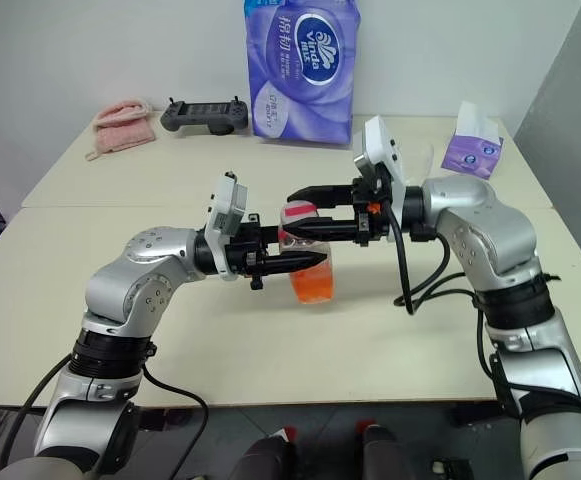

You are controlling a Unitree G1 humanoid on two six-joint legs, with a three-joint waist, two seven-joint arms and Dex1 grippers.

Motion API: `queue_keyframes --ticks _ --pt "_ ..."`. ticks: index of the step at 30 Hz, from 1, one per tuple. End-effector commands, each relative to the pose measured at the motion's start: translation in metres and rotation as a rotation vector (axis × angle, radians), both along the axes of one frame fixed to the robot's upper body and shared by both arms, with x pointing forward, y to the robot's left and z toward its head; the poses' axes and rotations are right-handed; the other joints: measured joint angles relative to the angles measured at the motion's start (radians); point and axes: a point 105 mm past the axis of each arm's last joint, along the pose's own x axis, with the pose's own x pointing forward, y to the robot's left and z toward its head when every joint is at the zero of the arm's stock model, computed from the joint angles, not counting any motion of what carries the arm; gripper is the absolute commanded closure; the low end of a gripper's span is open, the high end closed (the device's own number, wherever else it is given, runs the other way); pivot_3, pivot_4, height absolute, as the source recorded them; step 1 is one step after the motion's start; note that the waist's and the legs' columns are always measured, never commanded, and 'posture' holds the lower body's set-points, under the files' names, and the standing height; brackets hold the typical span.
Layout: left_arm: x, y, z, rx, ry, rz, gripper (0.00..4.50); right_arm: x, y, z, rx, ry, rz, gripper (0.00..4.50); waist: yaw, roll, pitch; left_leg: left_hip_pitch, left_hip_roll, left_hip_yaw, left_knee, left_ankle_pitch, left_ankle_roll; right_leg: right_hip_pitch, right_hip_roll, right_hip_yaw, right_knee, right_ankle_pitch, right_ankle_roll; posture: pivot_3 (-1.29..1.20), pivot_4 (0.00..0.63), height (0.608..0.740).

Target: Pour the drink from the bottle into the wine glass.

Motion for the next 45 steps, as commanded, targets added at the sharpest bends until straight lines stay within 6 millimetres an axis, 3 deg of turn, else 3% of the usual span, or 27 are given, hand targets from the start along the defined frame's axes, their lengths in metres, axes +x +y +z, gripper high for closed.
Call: queue_keyframes --ticks 1,5,10,15,20,29,32,38,45 --pt "-0.015 -0.010 0.009 -0.017 -0.054 -0.116 2.68 0.005 -0.029 0.007 -0.019 0.003 -0.107 1.38 0.007 0.000 0.000 -0.001 -0.001 0.000 0.000 0.000 0.000 0.000 -0.001 0.000 0.000 0.000 0.000 0.00 0.150 0.740" --pt "-0.009 -0.006 0.007 -0.022 -0.054 -0.067 2.68 -0.006 -0.051 0.003 -0.026 0.005 -0.212 0.03 0.022 -0.001 0.000 -0.002 -0.002 0.000 0.001 0.000 0.000 0.000 -0.003 0.000 -0.001 0.000 0.000 0.00 0.150 0.740" --pt "-0.003 -0.002 0.007 -0.040 -0.041 -0.017 2.68 -0.027 -0.048 0.002 0.029 -0.021 -0.340 0.03 0.017 -0.001 0.001 -0.001 0.001 0.000 0.001 0.000 0.000 -0.001 -0.003 0.001 0.001 0.000 0.000 0.00 0.150 0.740" --pt "0.001 -0.003 0.008 -0.047 -0.042 -0.001 2.68 -0.037 -0.021 0.000 0.120 -0.022 -0.415 0.03 0.004 -0.001 0.000 0.000 0.002 0.000 0.000 0.000 0.000 -0.001 -0.001 0.001 0.002 0.000 0.000 0.00 0.150 0.740" --pt "0.003 -0.005 0.007 -0.042 -0.048 -0.007 2.68 -0.039 -0.001 0.000 0.193 0.020 -0.451 0.03 0.004 -0.001 0.000 -0.001 0.000 0.000 0.001 0.000 0.000 -0.001 -0.001 0.002 0.001 0.000 0.000 0.00 0.150 0.740" --pt "0.004 -0.007 0.010 -0.046 -0.060 -0.013 2.68 -0.033 0.002 -0.003 0.194 0.025 -0.481 0.03 0.003 -0.001 0.000 -0.001 -0.001 0.000 0.001 0.000 0.000 -0.001 -0.001 0.001 0.001 0.000 0.000 0.00 0.150 0.740" --pt "0.003 -0.007 0.009 -0.046 -0.060 -0.013 2.68 -0.033 0.003 -0.002 0.199 0.028 -0.476 0.58 0.003 -0.001 0.000 -0.001 -0.001 0.000 0.001 0.000 0.000 -0.001 0.000 0.001 0.001 0.000 0.000 0.00 0.150 0.740" --pt "0.002 -0.006 0.008 -0.048 -0.058 -0.007 2.68 -0.032 0.002 -0.001 0.210 0.029 -0.476 2.64 0.002 -0.001 0.000 -0.001 -0.001 0.000 0.001 0.000 0.000 -0.001 0.000 0.001 0.001 0.000 0.000 0.00 0.150 0.740" --pt "-0.002 -0.005 0.006 -0.040 -0.055 -0.020 2.68 -0.027 -0.001 -0.007 0.141 -0.019 -0.456 2.66 0.002 -0.001 0.000 -0.001 -0.001 0.000 0.001 0.000 0.000 -0.001 0.000 0.001 0.001 0.000 0.000 0.00 0.150 0.740"
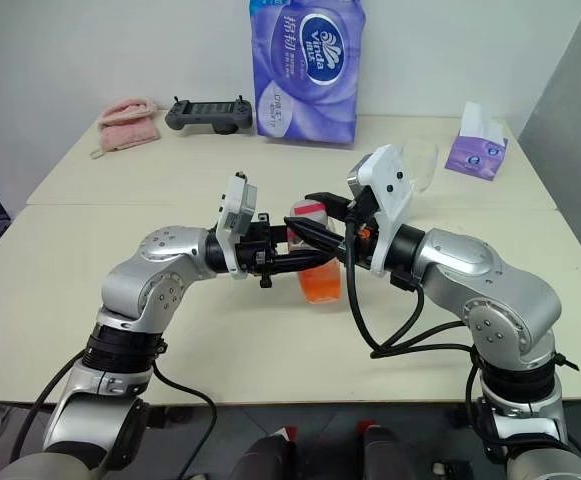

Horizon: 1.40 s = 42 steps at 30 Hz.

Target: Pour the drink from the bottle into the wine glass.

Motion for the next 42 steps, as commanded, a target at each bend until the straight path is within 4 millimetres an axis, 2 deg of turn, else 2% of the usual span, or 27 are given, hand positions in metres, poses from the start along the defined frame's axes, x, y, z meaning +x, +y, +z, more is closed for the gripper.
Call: queue_keyframes --ticks 1,7,12,17,19,20,24,29,42 --pt "-0.010 -0.001 0.014 -0.014 -0.066 -0.043 2.68 0.000 -0.005 0.007 -0.068 -0.103 0.061 2.66 0.000 0.000 0.000 0.000 0.000 0.000 0.000 0.000 0.000 0.000 0.000 0.000 0.000 0.000 0.000 0.00 0.150 0.740" --pt "-0.026 -0.008 0.016 -0.005 -0.054 -0.150 2.68 0.022 -0.016 0.014 -0.122 -0.069 0.281 2.66 -0.001 0.000 0.000 0.001 0.001 0.000 0.000 0.000 0.000 0.000 0.001 -0.001 0.000 0.000 0.000 0.00 0.150 0.740" --pt "-0.031 -0.011 0.021 -0.011 -0.053 -0.175 2.68 0.035 -0.021 0.024 -0.131 -0.024 0.353 2.66 -0.002 0.000 0.000 0.000 0.001 0.000 0.000 0.000 0.000 0.000 0.001 0.000 0.000 0.000 0.000 0.00 0.150 0.740" --pt "-0.024 -0.005 0.019 -0.001 -0.050 -0.126 2.68 0.034 -0.041 0.026 -0.133 -0.024 0.285 0.97 0.004 0.000 0.000 -0.001 0.000 0.000 0.001 0.000 0.000 0.000 -0.001 0.000 -0.001 0.000 0.000 0.00 0.150 0.740" --pt "-0.022 -0.002 0.018 -0.001 -0.050 -0.107 2.68 0.026 -0.050 0.024 -0.128 -0.023 0.238 0.22 0.009 0.000 0.000 -0.001 0.000 0.000 0.001 0.000 0.000 0.000 -0.001 0.000 0.000 0.000 0.000 0.00 0.150 0.740" --pt "-0.020 0.000 0.018 -0.001 -0.049 -0.097 2.68 0.020 -0.052 0.021 -0.137 -0.031 0.212 0.05 0.011 0.000 0.000 -0.001 0.000 0.000 0.001 0.000 0.000 0.000 -0.001 -0.001 -0.001 0.000 0.000 0.00 0.150 0.740" --pt "-0.015 0.003 0.018 0.001 -0.052 -0.073 2.68 0.003 -0.049 0.018 -0.105 -0.040 0.137 0.05 0.009 0.000 0.000 -0.001 0.000 0.000 0.001 0.000 0.000 0.000 -0.001 0.000 0.000 0.000 0.000 0.00 0.150 0.740" --pt "-0.009 0.002 0.019 0.000 -0.058 -0.064 2.68 -0.007 -0.025 0.020 0.002 -0.055 0.081 0.05 -0.004 0.000 0.000 0.001 0.003 0.000 0.000 0.000 0.000 0.000 -0.001 0.001 0.001 0.000 0.000 0.00 0.150 0.740" --pt "-0.008 -0.002 0.020 0.001 -0.068 -0.079 2.68 -0.002 -0.008 0.022 0.059 -0.063 0.040 0.05 0.000 0.000 0.000 0.000 0.000 0.001 0.001 0.000 0.000 0.000 0.000 0.001 0.000 0.000 0.000 0.00 0.150 0.740"
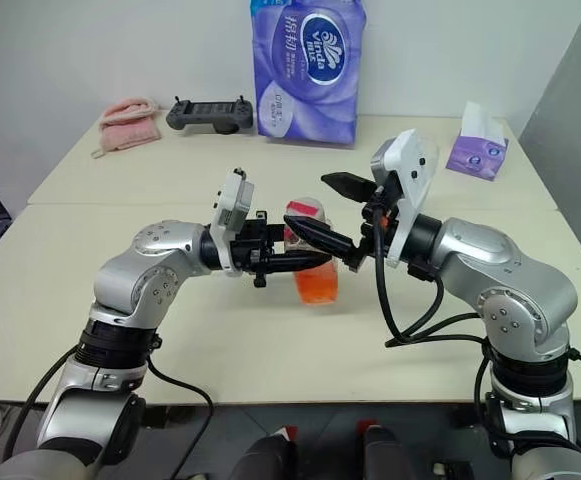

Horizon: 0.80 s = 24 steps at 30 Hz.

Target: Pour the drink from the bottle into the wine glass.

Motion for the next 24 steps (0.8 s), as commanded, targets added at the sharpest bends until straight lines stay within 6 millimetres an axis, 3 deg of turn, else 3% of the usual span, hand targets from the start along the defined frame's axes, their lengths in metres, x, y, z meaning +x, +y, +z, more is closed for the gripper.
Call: queue_keyframes --ticks 1,8,24 --pt "-0.004 -0.002 0.013 -0.017 -0.060 -0.025 2.68 -0.003 0.004 0.010 0.007 -0.063 0.004 0.05 -0.001 0.000 0.000 0.000 0.000 0.000 0.000 0.000 0.000 0.000 0.000 0.000 0.000 0.000 0.000 0.00 0.150 0.740" --pt "-0.003 -0.002 0.013 -0.016 -0.062 -0.019 2.68 -0.004 0.005 0.005 -0.009 -0.067 0.006 0.05 -0.001 0.000 0.000 0.000 0.000 0.000 0.000 0.000 0.000 0.000 0.000 0.000 0.000 0.000 0.000 0.00 0.150 0.740" --pt "-0.003 -0.003 0.011 -0.023 -0.062 -0.017 2.68 -0.004 -0.021 0.002 -0.038 -0.042 -0.041 0.05 -0.001 0.000 0.000 0.000 0.000 0.000 0.000 0.000 0.000 0.000 0.000 0.000 0.000 0.000 0.000 0.00 0.150 0.740"
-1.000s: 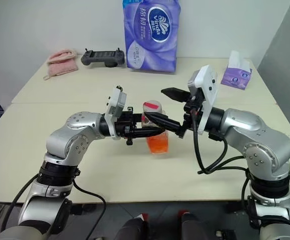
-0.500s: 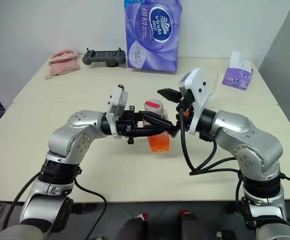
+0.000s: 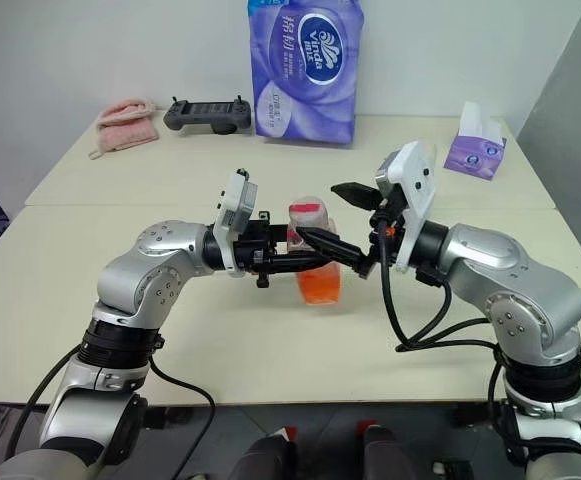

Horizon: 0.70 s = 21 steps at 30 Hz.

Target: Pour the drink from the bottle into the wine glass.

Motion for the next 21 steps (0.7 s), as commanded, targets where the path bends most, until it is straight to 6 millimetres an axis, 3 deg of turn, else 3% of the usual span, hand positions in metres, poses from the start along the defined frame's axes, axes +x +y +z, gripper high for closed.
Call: queue_keyframes --ticks 1,10,18,21 --pt "-0.004 -0.001 0.013 -0.029 -0.061 -0.019 2.68 -0.005 -0.008 0.012 0.017 -0.050 -0.015 0.05 0.000 0.000 0.000 0.000 0.000 0.000 0.000 0.000 0.000 0.000 0.000 0.000 0.000 0.000 0.000 0.00 0.150 0.740" --pt "-0.003 -0.001 0.012 -0.029 -0.063 -0.019 2.68 -0.016 0.005 0.017 0.059 -0.029 0.069 0.05 0.000 0.000 0.000 0.000 0.000 0.000 0.000 0.000 0.000 0.000 0.000 0.000 0.000 0.000 0.000 0.00 0.150 0.740" --pt "-0.004 -0.002 0.013 -0.026 -0.065 -0.020 2.68 -0.010 0.021 0.020 0.098 -0.043 0.066 0.05 0.000 0.000 0.000 0.000 0.000 0.000 0.000 0.000 0.000 0.000 0.000 0.000 0.000 0.000 0.000 0.00 0.150 0.740" --pt "-0.004 -0.001 0.013 -0.023 -0.065 -0.017 2.68 -0.008 0.022 0.018 0.088 -0.042 0.067 0.68 0.000 0.000 0.000 0.000 0.000 0.000 0.000 0.000 0.000 0.000 0.000 0.000 0.000 0.000 0.000 0.00 0.150 0.740"
